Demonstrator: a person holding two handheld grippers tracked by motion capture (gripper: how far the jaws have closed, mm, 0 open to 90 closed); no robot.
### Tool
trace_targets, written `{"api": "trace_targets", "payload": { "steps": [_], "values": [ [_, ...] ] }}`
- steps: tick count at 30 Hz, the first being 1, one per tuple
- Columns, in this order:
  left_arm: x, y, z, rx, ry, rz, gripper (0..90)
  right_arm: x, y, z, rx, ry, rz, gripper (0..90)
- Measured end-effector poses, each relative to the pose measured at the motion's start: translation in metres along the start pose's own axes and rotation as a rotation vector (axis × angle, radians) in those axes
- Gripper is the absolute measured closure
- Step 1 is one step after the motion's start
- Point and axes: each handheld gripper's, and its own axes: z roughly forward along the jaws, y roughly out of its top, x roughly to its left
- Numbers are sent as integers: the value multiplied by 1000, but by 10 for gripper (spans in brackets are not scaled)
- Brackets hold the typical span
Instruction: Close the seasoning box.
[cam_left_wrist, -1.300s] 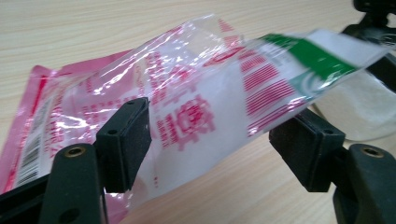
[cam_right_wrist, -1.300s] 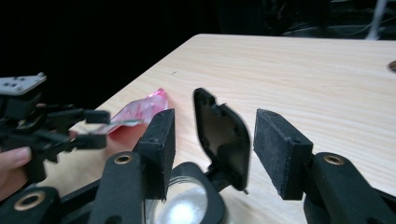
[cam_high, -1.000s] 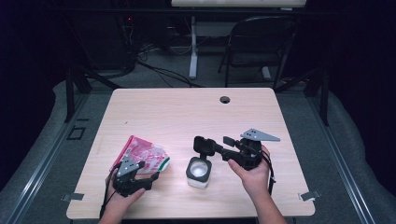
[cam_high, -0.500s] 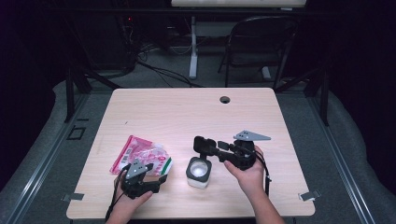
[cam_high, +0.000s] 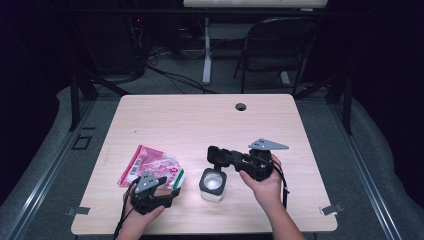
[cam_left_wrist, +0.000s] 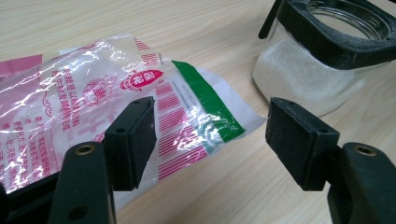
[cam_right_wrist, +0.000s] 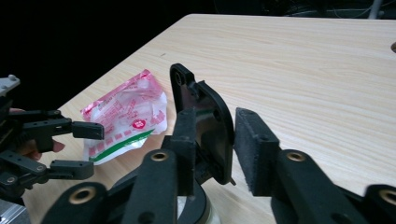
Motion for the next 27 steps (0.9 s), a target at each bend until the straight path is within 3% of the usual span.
{"api": "trace_targets", "payload": {
  "steps": [14,18,24,27],
  "values": [
    [-3,2,-3,-13,-14,14,340,-3,0,-1,14,-22,-43,840],
    [-5,3,-4,-16,-16,18,341,2,1,-1,21,-61,-114,851],
    [-6,5,-6,-22,-16,30,342,3,1,-2,26,-70,-130,856],
    [-6,5,-6,-27,-19,26,342,5,1,-3,30,-84,-162,860]
  ]
}}
